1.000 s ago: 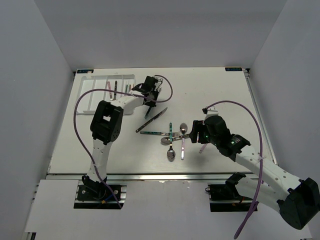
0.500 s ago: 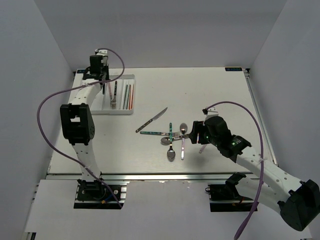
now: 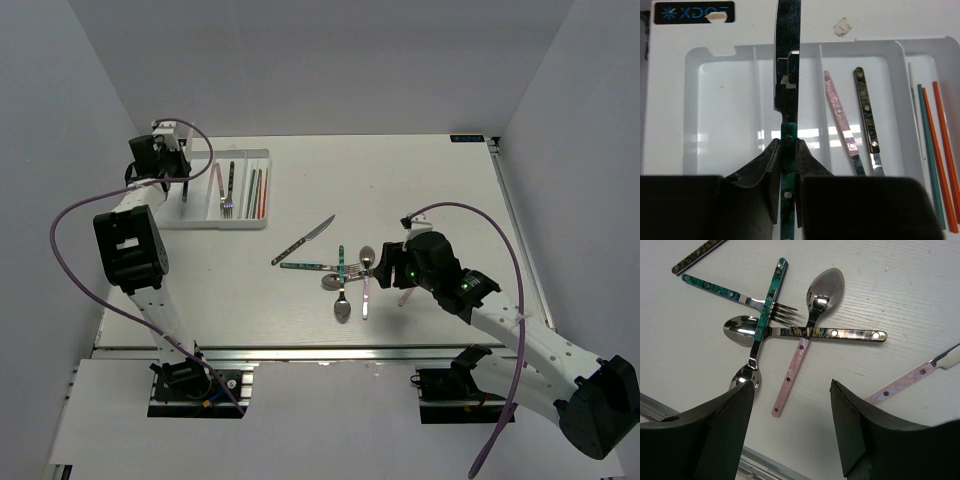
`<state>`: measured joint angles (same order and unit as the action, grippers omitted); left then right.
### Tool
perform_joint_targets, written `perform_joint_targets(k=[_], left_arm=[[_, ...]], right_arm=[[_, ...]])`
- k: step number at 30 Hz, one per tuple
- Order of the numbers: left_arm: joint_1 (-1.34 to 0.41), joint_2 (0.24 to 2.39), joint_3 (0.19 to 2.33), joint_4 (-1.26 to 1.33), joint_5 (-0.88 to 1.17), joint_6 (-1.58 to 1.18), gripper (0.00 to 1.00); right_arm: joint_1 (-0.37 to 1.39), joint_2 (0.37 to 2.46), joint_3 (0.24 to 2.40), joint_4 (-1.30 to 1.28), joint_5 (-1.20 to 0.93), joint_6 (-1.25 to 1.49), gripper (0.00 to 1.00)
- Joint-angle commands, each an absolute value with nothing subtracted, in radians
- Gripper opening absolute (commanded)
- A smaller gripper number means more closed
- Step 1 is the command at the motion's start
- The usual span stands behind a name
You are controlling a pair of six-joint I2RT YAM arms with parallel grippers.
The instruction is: Sort the eating utensils into containers
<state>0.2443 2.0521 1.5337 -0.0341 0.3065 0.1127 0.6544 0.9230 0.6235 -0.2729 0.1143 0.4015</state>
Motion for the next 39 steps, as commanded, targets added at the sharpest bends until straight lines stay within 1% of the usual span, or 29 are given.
perform_joint_targets(k=[1, 4, 5, 6, 8, 9, 11, 13, 14, 16, 19, 20, 21, 22, 23, 24, 25, 26, 28, 29, 32, 36, 39], left_arm=[[0.225, 2.066, 1.468, 0.073, 0.400, 0.109, 0.00], [0.225, 2.107, 1.485, 0.048, 0.390, 0.095, 0.07], [0.224, 2.114, 1.489, 0.045, 0.382, 0.088, 0.11], [0.225, 2.117, 1.489, 0.046, 0.362, 0.081, 0.19], [0.225, 2.109, 1.473, 0.064, 0.339, 0.071, 0.27], [0.225, 2.103, 1.465, 0.080, 0.316, 0.071, 0.36], [0.225, 2.071, 1.444, 0.098, 0.299, 0.054, 0.44], [0.224, 2.042, 1.427, 0.120, 0.270, 0.046, 0.51], [0.224, 2.010, 1.425, 0.121, 0.265, 0.041, 0.51], [0.224, 1.976, 1.430, 0.126, 0.244, 0.028, 0.57], [0.218, 1.896, 1.443, 0.124, 0.235, -0.060, 0.62], [0.190, 1.873, 1.468, 0.109, 0.221, -0.089, 0.83], [0.169, 1.835, 1.489, 0.048, 0.204, -0.089, 0.94], [0.106, 1.819, 1.512, 0.010, 0.175, -0.081, 0.98], [0.066, 1.809, 1.570, -0.061, 0.096, -0.066, 0.98], [0.028, 1.799, 1.604, -0.177, 0.063, -0.048, 0.98], [-0.071, 1.796, 1.632, -0.234, 0.020, -0.035, 0.98], [-0.109, 1.790, 1.650, -0.279, -0.056, -0.032, 0.98], [-0.162, 1.775, 1.622, -0.345, -0.067, -0.044, 0.98], [-0.207, 1.754, 1.564, -0.357, -0.049, -0.046, 0.98], [-0.331, 1.701, 1.451, -0.322, -0.075, -0.009, 0.97], [-0.431, 1.733, 1.373, -0.359, -0.063, 0.060, 0.91], [-0.494, 1.793, 1.376, -0.469, -0.115, 0.103, 0.81]], right_arm=[[0.650, 0.942, 0.621, -0.239, 0.097, 0.376, 0.68], [0.650, 0.940, 0.620, -0.235, 0.098, 0.374, 0.68], [0.652, 0.940, 0.620, -0.236, 0.100, 0.374, 0.68], [0.650, 0.940, 0.620, -0.236, 0.100, 0.374, 0.68], [0.650, 0.936, 0.617, -0.236, 0.100, 0.376, 0.68], [0.650, 0.934, 0.617, -0.239, 0.100, 0.376, 0.68], [0.650, 0.933, 0.617, -0.239, 0.101, 0.376, 0.68], [0.652, 0.934, 0.618, -0.239, 0.103, 0.376, 0.68], [0.652, 0.934, 0.618, -0.239, 0.106, 0.376, 0.68], [0.652, 0.937, 0.620, -0.239, 0.106, 0.376, 0.68], [0.650, 0.939, 0.618, -0.238, 0.110, 0.376, 0.68], [0.650, 0.939, 0.618, -0.239, 0.115, 0.376, 0.68], [0.652, 0.939, 0.620, -0.239, 0.120, 0.376, 0.68], [0.652, 0.939, 0.618, -0.238, 0.123, 0.376, 0.68], [0.652, 0.939, 0.620, -0.239, 0.130, 0.376, 0.68], [0.650, 0.937, 0.620, -0.239, 0.136, 0.376, 0.68], [0.650, 0.937, 0.623, -0.242, 0.147, 0.376, 0.68], [0.650, 0.936, 0.624, -0.250, 0.152, 0.377, 0.68], [0.652, 0.922, 0.633, -0.267, 0.155, 0.382, 0.68], [0.652, 0.904, 0.640, -0.278, 0.147, 0.385, 0.68], [0.650, 0.867, 0.635, -0.287, 0.135, 0.390, 0.68], [0.650, 0.836, 0.635, -0.299, 0.130, 0.393, 0.68], [0.652, 0.835, 0.630, -0.298, 0.118, 0.393, 0.68]])
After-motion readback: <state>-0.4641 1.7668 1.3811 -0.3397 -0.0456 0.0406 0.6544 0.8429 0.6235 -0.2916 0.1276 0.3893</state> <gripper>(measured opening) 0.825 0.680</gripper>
